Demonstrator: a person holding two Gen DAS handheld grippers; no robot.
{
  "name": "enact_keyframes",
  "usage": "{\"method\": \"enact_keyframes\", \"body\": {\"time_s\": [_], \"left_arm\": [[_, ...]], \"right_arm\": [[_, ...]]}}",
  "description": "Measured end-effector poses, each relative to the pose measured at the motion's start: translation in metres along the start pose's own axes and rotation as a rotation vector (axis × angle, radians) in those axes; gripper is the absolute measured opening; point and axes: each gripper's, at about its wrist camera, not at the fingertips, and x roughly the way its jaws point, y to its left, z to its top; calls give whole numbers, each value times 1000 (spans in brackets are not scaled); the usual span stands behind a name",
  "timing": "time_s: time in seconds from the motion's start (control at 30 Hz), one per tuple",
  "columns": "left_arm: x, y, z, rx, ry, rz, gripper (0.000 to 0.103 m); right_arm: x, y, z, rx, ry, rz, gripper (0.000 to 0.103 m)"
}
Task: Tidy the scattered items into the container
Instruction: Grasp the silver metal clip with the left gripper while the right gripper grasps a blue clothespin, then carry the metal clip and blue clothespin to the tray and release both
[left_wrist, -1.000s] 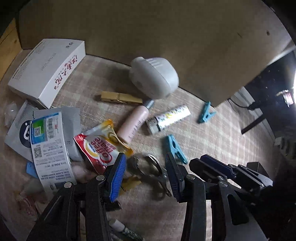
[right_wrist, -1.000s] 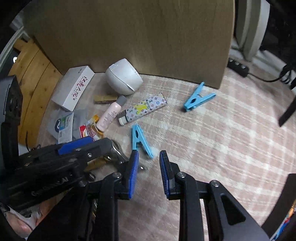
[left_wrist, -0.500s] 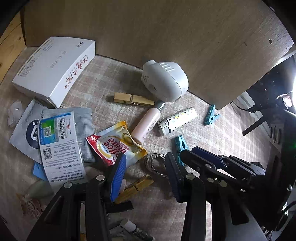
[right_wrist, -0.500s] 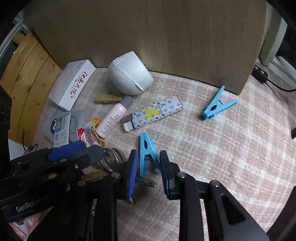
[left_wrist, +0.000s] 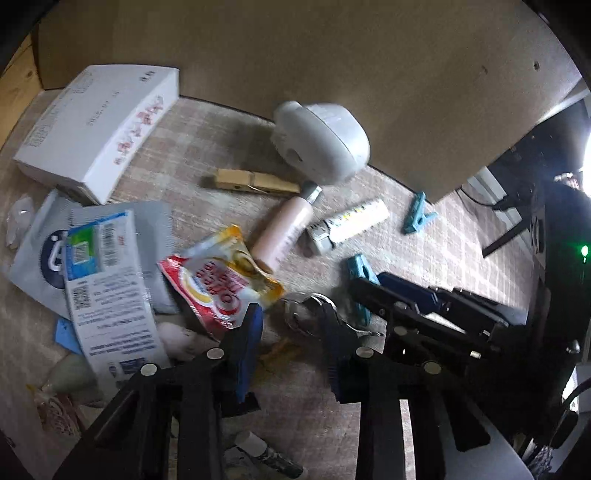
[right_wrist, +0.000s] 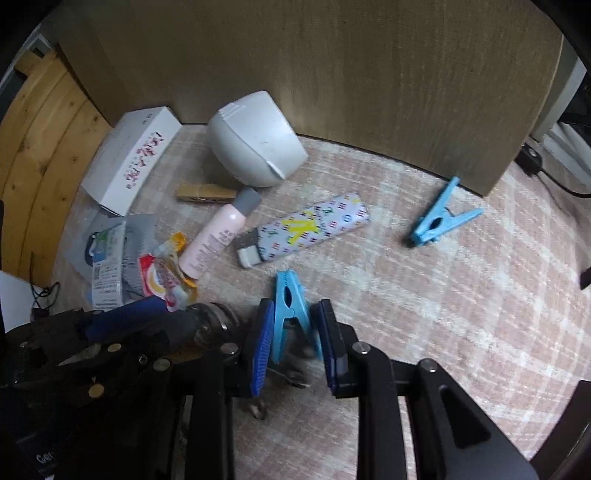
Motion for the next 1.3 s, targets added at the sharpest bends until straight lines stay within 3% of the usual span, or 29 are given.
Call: {"method": "enact_keyframes", "body": {"time_s": [0.37, 0.57, 0.77, 0.87, 0.97, 1.17, 1.3], "left_arm": [[22, -43, 8, 119, 36, 25, 31], [33, -81, 4, 190, 56, 19, 43], [39, -103, -16, 306, 50, 94, 44], [44, -106, -27, 352, 42, 147, 41], [44, -108, -33, 372, 22, 200, 26], [32, -107, -38, 345, 15, 159, 25], [22, -127, -50, 373, 6, 122, 25]], "right_arm": [[-15, -49, -8, 101, 13, -57, 21], [-27, -82, -16, 155, 5, -112, 21], [-39, -114, -27, 205, -6, -115, 22], [-42, -118, -31, 211, -18, -115, 22], [-45, -120, -34, 223, -26, -106, 22], [-58, -129, -41, 265, -49, -84, 22], [-80, -138, -49, 286, -82, -79, 22]]}}
